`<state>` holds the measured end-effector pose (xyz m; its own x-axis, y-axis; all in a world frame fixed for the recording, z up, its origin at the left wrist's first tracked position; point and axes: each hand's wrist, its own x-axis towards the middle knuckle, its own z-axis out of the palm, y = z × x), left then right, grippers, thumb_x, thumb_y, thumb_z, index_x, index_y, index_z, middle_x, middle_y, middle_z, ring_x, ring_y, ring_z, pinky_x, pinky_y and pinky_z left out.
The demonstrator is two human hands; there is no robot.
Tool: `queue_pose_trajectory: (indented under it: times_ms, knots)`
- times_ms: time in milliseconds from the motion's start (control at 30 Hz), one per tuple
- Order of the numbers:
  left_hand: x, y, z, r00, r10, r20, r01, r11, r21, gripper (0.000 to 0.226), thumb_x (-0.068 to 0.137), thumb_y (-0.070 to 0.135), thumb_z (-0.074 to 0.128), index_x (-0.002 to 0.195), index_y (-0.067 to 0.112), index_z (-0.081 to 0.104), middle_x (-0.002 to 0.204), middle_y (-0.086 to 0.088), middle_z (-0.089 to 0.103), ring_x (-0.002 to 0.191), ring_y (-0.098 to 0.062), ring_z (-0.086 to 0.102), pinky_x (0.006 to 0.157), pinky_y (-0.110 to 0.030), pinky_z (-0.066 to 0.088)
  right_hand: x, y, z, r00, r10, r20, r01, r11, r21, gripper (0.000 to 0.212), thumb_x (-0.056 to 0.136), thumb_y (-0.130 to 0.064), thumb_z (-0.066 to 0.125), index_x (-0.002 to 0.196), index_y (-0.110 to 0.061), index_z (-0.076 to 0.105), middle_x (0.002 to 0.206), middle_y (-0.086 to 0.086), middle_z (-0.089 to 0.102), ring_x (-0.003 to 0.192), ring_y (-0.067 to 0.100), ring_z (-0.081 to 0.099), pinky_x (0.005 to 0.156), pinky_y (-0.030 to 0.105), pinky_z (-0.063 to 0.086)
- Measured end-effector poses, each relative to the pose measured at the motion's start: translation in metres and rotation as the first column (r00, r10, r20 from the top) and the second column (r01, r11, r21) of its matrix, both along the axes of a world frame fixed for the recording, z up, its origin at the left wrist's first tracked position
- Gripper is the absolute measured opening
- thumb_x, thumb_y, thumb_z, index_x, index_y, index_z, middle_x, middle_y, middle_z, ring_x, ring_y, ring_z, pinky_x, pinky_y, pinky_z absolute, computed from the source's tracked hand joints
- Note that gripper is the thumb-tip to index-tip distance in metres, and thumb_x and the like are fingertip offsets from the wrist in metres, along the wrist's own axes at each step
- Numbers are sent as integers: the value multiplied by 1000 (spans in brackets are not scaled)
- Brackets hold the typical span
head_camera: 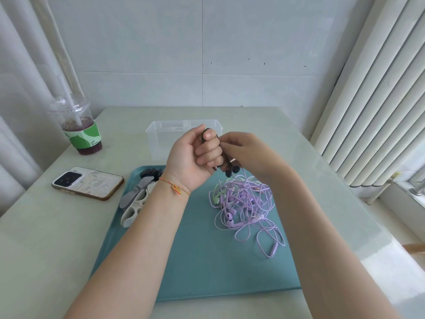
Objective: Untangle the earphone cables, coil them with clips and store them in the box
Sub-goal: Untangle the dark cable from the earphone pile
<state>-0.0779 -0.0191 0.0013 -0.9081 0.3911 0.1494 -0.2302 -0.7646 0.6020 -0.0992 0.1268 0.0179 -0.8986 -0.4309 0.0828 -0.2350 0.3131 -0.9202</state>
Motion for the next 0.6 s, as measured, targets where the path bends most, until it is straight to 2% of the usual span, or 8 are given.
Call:
queue_pose_trajectory:
  times_ms: [133,200,333,400,500,600]
  knots:
    - [-2,-4,-2,995,101,-7,-100,995,26,43,95,26,32,56,17,47,40,7,26,38,-11,12,41,-23,23,1,-4,-3,980,78,183,-46,984,-172,25,98,-17,48,102,-6,70,89,16,70,84,27,65,81,43,46]
    - [-3,-5,-4,993,121,-9,-121,992,30,50,97,28,28,51,18,43,38,6,25,36,-12,13,40,-24,22,2,-5,-4,966,140,218,-98,976,-193,28,100,-19,46,100,-6,70,91,15,70,89,27,64,86,46,45]
    - [-2,-5,-4,986,164,-5,-164,986,14,58,100,33,28,44,20,32,35,5,23,29,-10,21,39,-25,23,3,-8,-4,960,164,227,-125,976,-178,31,100,-17,46,99,5,68,95,24,67,89,28,60,99,53,44]
    - [-1,-5,-3,978,209,1,-209,978,-5,59,100,33,30,42,21,29,34,5,21,29,-10,21,39,-25,23,3,-7,-2,963,151,224,-117,981,-157,30,100,-16,48,102,8,66,94,22,65,86,27,61,97,52,48]
    - [0,-7,-1,966,259,3,-259,966,-18,58,99,31,32,42,21,27,34,5,19,29,-11,20,39,-25,23,4,-2,2,956,170,240,-155,985,-79,29,101,-17,46,107,6,63,95,15,67,82,26,66,86,45,54]
    - [0,-8,-1,956,291,12,-291,956,-20,56,99,31,32,43,21,28,36,5,20,29,-11,20,40,-25,23,4,7,3,947,190,257,-213,975,67,22,99,-12,49,110,1,63,95,12,67,77,24,68,69,32,56]
